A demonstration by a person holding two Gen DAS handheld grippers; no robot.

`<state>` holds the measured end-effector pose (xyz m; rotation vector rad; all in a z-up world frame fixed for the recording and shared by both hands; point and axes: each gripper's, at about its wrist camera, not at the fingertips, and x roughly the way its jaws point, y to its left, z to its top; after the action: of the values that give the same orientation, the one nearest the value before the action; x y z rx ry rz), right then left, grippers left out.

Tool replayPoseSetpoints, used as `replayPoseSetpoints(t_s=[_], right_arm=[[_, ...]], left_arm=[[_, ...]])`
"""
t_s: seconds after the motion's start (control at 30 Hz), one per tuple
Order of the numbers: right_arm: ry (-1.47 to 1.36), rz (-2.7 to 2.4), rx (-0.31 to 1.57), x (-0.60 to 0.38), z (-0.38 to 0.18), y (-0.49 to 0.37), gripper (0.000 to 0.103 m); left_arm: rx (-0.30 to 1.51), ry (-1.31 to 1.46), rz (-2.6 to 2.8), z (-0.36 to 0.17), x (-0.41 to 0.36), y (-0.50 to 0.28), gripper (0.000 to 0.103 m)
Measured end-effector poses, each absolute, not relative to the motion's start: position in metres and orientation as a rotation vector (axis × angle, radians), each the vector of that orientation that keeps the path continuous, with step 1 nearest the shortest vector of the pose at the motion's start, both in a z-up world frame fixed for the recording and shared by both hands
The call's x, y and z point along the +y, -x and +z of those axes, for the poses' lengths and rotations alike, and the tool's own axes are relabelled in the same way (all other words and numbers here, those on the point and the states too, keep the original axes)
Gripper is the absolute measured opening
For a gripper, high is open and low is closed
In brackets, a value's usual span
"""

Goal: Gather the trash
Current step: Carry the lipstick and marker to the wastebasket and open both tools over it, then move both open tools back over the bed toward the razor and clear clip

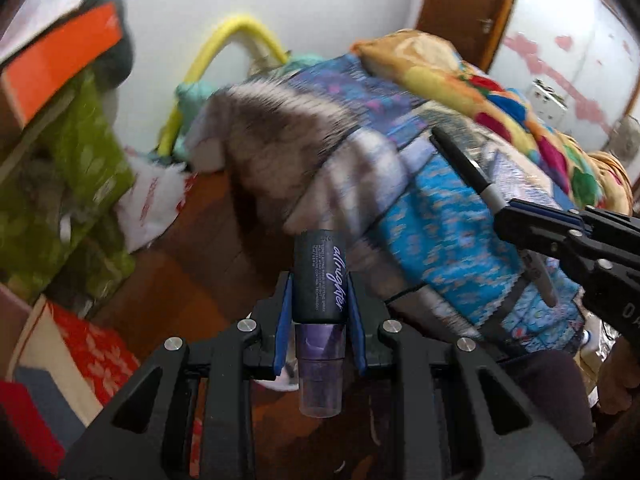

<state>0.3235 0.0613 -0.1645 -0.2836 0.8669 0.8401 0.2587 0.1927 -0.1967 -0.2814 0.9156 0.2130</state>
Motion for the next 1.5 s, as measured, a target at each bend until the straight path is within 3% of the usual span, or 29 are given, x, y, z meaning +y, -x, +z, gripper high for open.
replayPoseSetpoints(t_s=[0.3,0.77,0.9,0.97,1.0,1.5], right_arm=[[0.365,0.879,1.009,0.115,-0.224,-0.322,0.011],[0.414,0.874,1.337,0.164,-0.324,-0.349,0.011],[0.383,0.905,1.375,0.168,-0.327,-0.354,0.015],[0.383,0.904,1.384,0.168,-0.326,-0.354,0.029],[0.386,0.893,1.367,0.167,-0.323,-0.353,0.03],[0.409,0.889,1.153,0.129,-0.249,-0.33,0.03]], left_arm=[[1.056,0.412,0.296,-0.282,0.246,-0.237,0.025],[1.264,0.53,0.258,-0.388,0.253,-0.263,0.025],[1.239,0.585,0.243,-0.387,0.258,-0.27,0.03],[1.224,0.608,0.25,-0.382,0.262,-0.27,0.035],[1.217,0.608,0.256,-0.378,0.263,-0.27,0.035],[1.079,0.443,0.323,-0.281,0.245,-0.243,0.035]])
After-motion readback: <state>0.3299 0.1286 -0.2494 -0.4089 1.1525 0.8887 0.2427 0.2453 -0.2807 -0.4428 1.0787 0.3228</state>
